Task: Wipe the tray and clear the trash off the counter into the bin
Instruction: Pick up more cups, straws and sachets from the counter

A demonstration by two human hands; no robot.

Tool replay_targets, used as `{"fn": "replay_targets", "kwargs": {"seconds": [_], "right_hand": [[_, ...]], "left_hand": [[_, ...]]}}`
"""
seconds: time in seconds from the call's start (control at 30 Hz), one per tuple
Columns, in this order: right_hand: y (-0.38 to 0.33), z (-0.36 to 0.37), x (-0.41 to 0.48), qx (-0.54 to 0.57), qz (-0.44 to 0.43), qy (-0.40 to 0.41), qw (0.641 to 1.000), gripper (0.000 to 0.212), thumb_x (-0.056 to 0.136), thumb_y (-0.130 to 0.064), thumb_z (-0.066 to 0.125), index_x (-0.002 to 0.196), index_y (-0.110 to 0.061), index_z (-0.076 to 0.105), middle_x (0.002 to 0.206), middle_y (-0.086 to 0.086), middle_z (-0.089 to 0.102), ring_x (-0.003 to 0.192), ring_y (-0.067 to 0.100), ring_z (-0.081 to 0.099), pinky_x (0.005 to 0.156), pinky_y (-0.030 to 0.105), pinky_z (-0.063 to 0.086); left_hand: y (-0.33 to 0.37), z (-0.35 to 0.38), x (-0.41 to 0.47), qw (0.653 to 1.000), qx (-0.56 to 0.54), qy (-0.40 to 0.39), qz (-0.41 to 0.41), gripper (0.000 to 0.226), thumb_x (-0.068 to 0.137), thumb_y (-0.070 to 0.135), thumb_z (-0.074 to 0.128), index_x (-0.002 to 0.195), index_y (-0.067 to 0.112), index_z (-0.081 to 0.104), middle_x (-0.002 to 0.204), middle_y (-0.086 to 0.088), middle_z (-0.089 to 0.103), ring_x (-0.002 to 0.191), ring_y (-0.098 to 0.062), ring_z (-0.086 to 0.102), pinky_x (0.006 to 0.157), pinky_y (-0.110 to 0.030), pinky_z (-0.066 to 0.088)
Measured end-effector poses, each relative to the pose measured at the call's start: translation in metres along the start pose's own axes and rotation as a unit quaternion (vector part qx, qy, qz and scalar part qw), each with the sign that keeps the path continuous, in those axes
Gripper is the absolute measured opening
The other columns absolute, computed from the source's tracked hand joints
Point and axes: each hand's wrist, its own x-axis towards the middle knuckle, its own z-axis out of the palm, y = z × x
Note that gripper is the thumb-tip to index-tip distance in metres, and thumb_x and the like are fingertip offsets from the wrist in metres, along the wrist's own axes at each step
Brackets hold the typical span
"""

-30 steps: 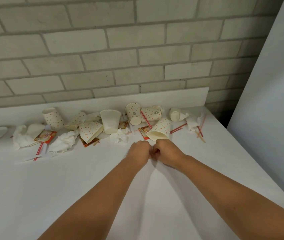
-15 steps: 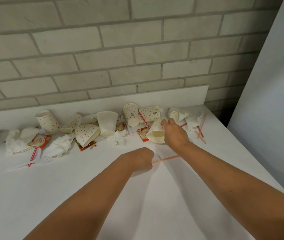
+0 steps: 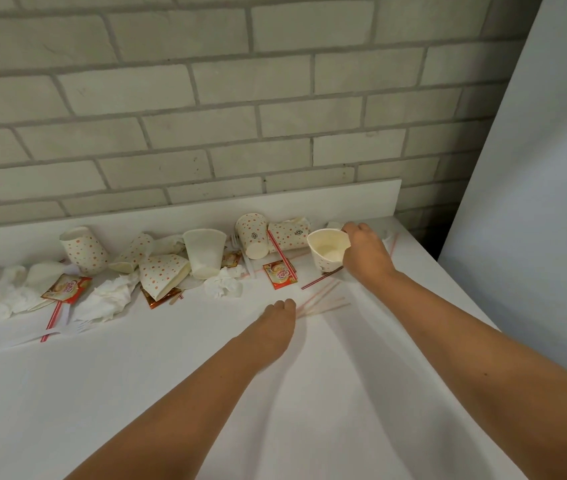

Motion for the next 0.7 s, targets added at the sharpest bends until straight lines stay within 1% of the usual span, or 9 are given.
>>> {"fn": "replay_targets", "kwargs": {"seconds": [0.13,0.27,0.33,0.4,0.47,0.53,0.6,0.67,0.7], "right_hand": [[0.008,-0.009,0.007,0.025,0.035,0.022,0.999,0.036,0.085,0.009,0.047,0.119,0.001,0.052,0.119,0.021,0.055,0.109,0.034,0.054,0.077,0.037,0.046],[0.011,-0.015,0.012,0.066,0.068,0.036,0.995,0.032,0.089,0.006,0.044,0.12,0.002,0.053,0.118,0.022,0.058,0.109,0.036,0.056,0.071,0.034,0.045],[0.01,-0.014,0.013,0.068,0.078,0.027,0.994,0.032,0.09,0.004,0.044,0.121,0.001,0.053,0.119,0.021,0.058,0.11,0.035,0.056,0.071,0.032,0.044],[0.005,-0.01,0.014,0.059,0.079,-0.012,0.995,0.035,0.089,0.002,0.043,0.122,0.0,0.054,0.121,0.02,0.059,0.109,0.034,0.056,0.074,0.031,0.044],[-0.003,-0.004,0.012,0.082,0.079,-0.073,0.991,0.039,0.087,0.002,0.042,0.123,0.0,0.055,0.115,0.017,0.06,0.095,0.03,0.059,0.073,0.031,0.046],[-0.013,0.003,0.009,0.107,0.056,-0.136,0.983,0.035,0.085,0.002,0.04,0.114,0.001,0.06,0.088,0.012,0.06,0.065,0.019,0.054,0.052,0.024,0.044],[-0.022,0.007,0.007,0.139,0.041,-0.191,0.971,0.031,0.085,0.002,0.039,0.103,-0.004,0.064,0.067,0.005,0.052,0.05,0.013,0.044,0.036,0.018,0.033],[-0.026,0.01,0.007,0.192,0.035,-0.226,0.954,0.028,0.086,0.001,0.039,0.096,-0.007,0.064,0.062,0.005,0.05,0.044,0.014,0.042,0.033,0.017,0.029],[-0.026,0.012,0.009,0.216,0.03,-0.236,0.947,0.025,0.089,-0.001,0.039,0.096,-0.005,0.063,0.061,0.005,0.049,0.044,0.014,0.042,0.033,0.018,0.031]], "left_hand": [[-0.016,-0.004,-0.004,0.995,-0.096,0.018,-0.006,0.037,0.094,-0.001,0.031,0.13,0.008,0.028,0.069,0.001,0.04,0.057,-0.009,0.038,0.049,-0.02,0.029],[-0.038,-0.007,-0.009,0.978,-0.182,0.101,-0.016,0.03,0.095,-0.001,0.029,0.12,0.011,0.039,0.066,0.003,0.04,0.057,-0.008,0.039,0.048,-0.019,0.026],[-0.043,-0.013,-0.009,0.961,-0.217,0.172,-0.021,0.014,0.1,0.011,0.029,0.106,0.014,0.041,0.066,0.003,0.042,0.057,-0.007,0.04,0.05,-0.019,0.028],[-0.041,-0.024,-0.005,0.94,-0.239,0.244,-0.004,0.013,0.101,0.022,0.031,0.099,0.014,0.041,0.065,0.002,0.045,0.054,-0.009,0.041,0.049,-0.022,0.029],[-0.03,-0.038,-0.002,0.916,-0.293,0.273,0.033,0.018,0.1,0.023,0.038,0.113,0.013,0.046,0.073,0.0,0.055,0.061,-0.014,0.051,0.054,-0.025,0.04],[-0.02,-0.051,0.0,0.899,-0.339,0.263,0.084,0.034,0.098,0.02,0.045,0.131,0.019,0.042,0.094,-0.002,0.063,0.081,-0.017,0.06,0.07,-0.026,0.048],[-0.015,-0.059,0.004,0.909,-0.338,0.217,0.112,0.046,0.094,0.017,0.052,0.138,0.025,0.039,0.108,0.005,0.062,0.094,-0.012,0.059,0.078,-0.014,0.045],[-0.017,-0.063,0.011,0.935,-0.28,0.189,0.11,0.041,0.093,0.017,0.055,0.133,0.02,0.048,0.106,0.004,0.062,0.096,-0.012,0.059,0.069,-0.004,0.04],[-0.02,-0.065,0.015,0.943,-0.25,0.195,0.1,0.034,0.092,0.018,0.056,0.126,0.014,0.054,0.101,0.0,0.064,0.093,-0.018,0.061,0.064,-0.007,0.038]]}}
